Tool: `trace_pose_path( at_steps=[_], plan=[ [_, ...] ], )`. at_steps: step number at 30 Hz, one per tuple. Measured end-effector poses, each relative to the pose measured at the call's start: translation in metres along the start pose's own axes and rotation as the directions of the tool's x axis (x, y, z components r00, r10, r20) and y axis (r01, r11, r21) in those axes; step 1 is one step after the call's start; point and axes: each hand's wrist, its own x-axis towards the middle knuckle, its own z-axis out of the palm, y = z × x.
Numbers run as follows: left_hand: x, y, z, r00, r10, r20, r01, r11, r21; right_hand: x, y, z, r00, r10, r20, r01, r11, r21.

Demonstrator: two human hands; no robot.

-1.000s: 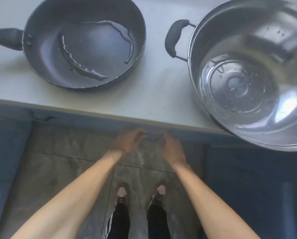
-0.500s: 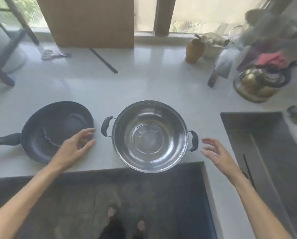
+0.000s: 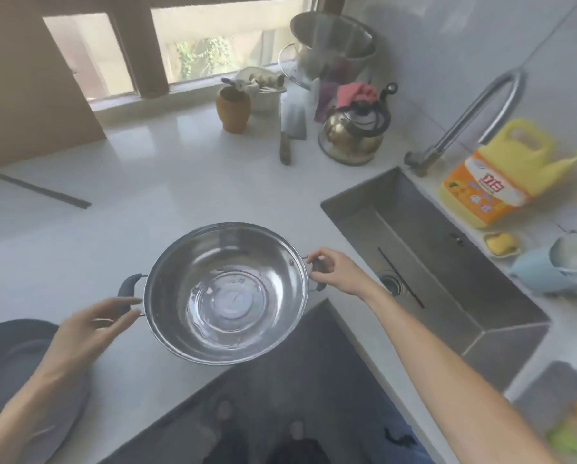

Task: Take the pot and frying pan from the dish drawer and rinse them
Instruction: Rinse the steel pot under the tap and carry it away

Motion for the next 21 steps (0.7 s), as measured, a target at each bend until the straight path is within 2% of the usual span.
trace_pose_path(
  at_steps=[5,11,17,21],
  plan=[
    [0.076,0.075,0.027,0.981,0.183,0.061,-0.186,0.981,0.048,-0.043,0.018,-0.060,0.967,0.017,-0.255,0.021,0.989,0.148],
    [0.148,0.198,0.126,0.880,0.390,0.272,-0.430,0.897,0.105,-0.115,0.077,-0.126,0.814,0.147,-0.562,-0.024,0.975,0.220],
    [0.188,0.289,0.243,0.751,0.471,0.463,-0.600,0.780,0.180,-0.160,0.146,-0.182,0.686,0.288,-0.668,-0.101,0.947,0.305],
    [0.211,0.321,0.315,0.701,0.430,0.568,-0.657,0.699,0.282,-0.161,0.200,-0.205,0.643,0.349,-0.682,-0.154,0.931,0.331]
  ],
)
